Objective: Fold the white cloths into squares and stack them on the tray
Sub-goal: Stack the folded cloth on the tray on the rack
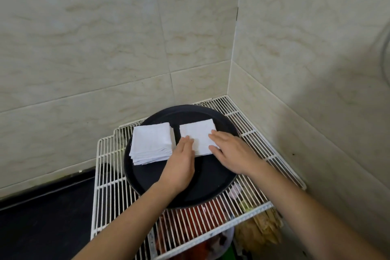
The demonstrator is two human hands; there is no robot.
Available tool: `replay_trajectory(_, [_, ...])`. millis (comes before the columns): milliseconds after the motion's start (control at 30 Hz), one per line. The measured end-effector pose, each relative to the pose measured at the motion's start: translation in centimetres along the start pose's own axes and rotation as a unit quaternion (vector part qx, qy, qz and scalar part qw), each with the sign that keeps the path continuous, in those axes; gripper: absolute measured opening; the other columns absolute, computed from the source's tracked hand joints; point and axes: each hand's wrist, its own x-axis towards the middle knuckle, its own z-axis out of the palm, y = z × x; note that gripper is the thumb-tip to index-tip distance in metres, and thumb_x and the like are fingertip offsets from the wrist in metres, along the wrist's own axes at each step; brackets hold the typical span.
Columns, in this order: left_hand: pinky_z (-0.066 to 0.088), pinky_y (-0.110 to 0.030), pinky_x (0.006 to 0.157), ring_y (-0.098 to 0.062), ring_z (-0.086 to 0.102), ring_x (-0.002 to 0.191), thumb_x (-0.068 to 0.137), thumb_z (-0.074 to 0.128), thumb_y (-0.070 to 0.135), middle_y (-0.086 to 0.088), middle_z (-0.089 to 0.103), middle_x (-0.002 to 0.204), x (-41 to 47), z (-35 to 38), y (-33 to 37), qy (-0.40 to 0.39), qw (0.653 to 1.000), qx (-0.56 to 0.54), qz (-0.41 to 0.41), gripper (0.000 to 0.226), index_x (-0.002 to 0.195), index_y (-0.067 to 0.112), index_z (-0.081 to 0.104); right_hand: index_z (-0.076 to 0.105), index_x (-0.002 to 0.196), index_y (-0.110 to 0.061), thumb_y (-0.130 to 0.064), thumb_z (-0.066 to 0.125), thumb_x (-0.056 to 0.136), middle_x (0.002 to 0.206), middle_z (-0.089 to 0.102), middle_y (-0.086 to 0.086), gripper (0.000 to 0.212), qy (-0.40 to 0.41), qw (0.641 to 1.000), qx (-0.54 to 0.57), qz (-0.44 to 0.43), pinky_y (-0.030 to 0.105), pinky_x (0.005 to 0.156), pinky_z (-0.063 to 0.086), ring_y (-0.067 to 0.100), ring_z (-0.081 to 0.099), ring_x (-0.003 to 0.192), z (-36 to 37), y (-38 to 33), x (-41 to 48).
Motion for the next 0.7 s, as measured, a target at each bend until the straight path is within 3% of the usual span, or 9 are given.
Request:
replay_trajectory(67, [0.036, -0.042, 0.114, -0.027, 0.037, 0.142, 0.105, 0.035, 0.017, -0.011, 0.033, 0.156, -0.3, 0.0, 0.0, -0.002, 1.0, 0.004, -0.004, 0.043, 0.148, 0.01, 0.033, 0.034, 0.154, -0.017, -0.041, 0.038, 0.106, 0.162, 0.029, 0.0, 0.055, 0.009, 1.0, 0.018, 0.012, 0.033, 0.121, 0.024, 0.016, 0.027, 0.148, 0.2, -0.1, -0.4])
replay_trajectory(200, [0.018, -0.028, 0.121, -0.02, 0.021, 0.15, 0.106, 0.036, 0.022, -0.007, 0.022, 0.162, -1.3, -1.8, 1.0, 0.012, 1.0, -0.028, 0.004, 0.046, 0.15, 0.013, 0.03, 0.031, 0.156, -0.021, -0.045, 0.038, 0.104, 0.163, 0.026, 0.001, 0.057, 0.048, 0.997, 0.044, 0.028, 0.034, 0.12, 0.025, 0.017, 0.026, 0.148, -1.1, -0.8, -0.6])
replay_trajectory(267, [0.017, -0.024, 0.119, -0.016, 0.021, 0.149, 0.105, 0.04, 0.026, -0.002, 0.023, 0.162, -2.2, -3.3, 1.4, 0.042, 0.998, -0.031, 0.027, 0.046, 0.15, 0.016, 0.034, 0.029, 0.156, -0.023, -0.047, 0.036, 0.104, 0.164, 0.022, 0.001, 0.058, 0.062, 0.997, 0.032, 0.033, 0.037, 0.121, 0.025, 0.018, 0.024, 0.149, -1.8, -1.4, -0.7])
replay_trajectory(400, [0.027, -0.036, 0.12, -0.019, 0.029, 0.147, 0.103, 0.041, 0.035, -0.006, 0.033, 0.159, -5.5, -6.0, -0.1, 0.139, 0.987, 0.063, 0.052, 0.046, 0.144, 0.015, 0.045, 0.027, 0.156, -0.024, -0.049, 0.033, 0.104, 0.166, 0.015, 0.003, 0.059, 0.1, 0.995, -0.012, 0.02, 0.041, 0.122, 0.024, 0.022, 0.019, 0.151, -1.6, -4.2, -0.7])
replay_trajectory(567, [0.005, -0.047, 0.123, -0.016, -0.008, 0.152, 0.098, 0.014, 0.061, 0.004, -0.002, 0.166, -12.9, -8.8, -6.4, 0.127, 0.971, 0.161, -0.124, 0.066, 0.157, 0.033, 0.009, 0.025, 0.157, -0.025, -0.05, 0.034, 0.103, 0.167, 0.008, 0.004, 0.06, 0.089, 0.994, 0.012, -0.061, 0.039, 0.124, 0.011, 0.022, 0.007, 0.154, 1.8, -11.5, 0.3])
replay_trajectory(700, [0.007, -0.053, 0.122, -0.021, -0.007, 0.153, 0.093, 0.009, 0.067, 0.0, -0.002, 0.166, -21.7, -12.1, -12.1, 0.137, 0.945, 0.183, -0.235, 0.074, 0.157, 0.031, 0.013, 0.022, 0.158, -0.027, -0.052, 0.03, 0.104, 0.167, 0.004, 0.004, 0.061, 0.059, 0.987, 0.006, -0.15, 0.043, 0.125, 0.007, 0.021, -0.001, 0.154, 5.0, -20.1, 1.2])
